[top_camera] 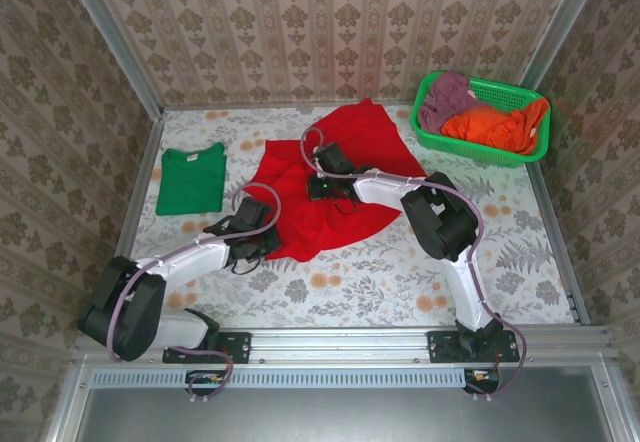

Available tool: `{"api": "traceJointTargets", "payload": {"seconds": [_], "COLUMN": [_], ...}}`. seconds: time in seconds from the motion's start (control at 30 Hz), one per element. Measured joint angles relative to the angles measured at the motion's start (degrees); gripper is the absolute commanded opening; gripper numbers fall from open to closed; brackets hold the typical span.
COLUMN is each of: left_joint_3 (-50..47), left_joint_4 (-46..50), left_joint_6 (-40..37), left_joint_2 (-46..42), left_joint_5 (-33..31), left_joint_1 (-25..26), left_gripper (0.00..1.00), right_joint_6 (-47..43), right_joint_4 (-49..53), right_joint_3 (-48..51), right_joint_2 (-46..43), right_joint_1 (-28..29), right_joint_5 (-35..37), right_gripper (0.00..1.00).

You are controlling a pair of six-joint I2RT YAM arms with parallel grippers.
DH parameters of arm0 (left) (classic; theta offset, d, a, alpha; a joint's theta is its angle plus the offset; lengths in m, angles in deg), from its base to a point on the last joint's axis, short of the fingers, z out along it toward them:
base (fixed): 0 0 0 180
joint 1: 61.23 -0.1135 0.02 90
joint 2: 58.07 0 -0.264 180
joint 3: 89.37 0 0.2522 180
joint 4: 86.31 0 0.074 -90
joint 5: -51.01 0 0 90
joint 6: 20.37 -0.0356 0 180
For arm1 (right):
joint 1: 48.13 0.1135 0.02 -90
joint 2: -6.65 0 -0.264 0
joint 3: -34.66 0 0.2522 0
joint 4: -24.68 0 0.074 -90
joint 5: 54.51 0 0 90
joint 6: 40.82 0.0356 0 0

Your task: Fold and stack the t-shirts

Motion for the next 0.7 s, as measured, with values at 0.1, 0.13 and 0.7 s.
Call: {"api": "traceJointTargets", "payload": {"seconds": [0.1,0.13,0.7], "left_joint_3": [-1.3,-2.0,-15.7], "left_joint_4": [0.9,1.7,21.0], "left_joint_6": [0.8,1.2,12.9], "left_joint_2": [0.0,-0.7,-33.7], "left_joint_5": [-0.3,-0.6,1.4], "left_joint_1": [0.0,0.0,-0.5], "left_gripper": [0.00,0.00,0.21], "right_joint_6": [0.4,0.7,4.7], "right_joint_4": [0.0,0.0,1.9], "right_joint_3": [0.0,0.0,-4.3], "right_joint_2": [0.1,0.2,3.8], "right_joint_1": [-1.0,-1.3,-6.2], "right_joint_5": [0.1,0.2,-0.8], "right_gripper": [0.00,0.00,0.14]}}
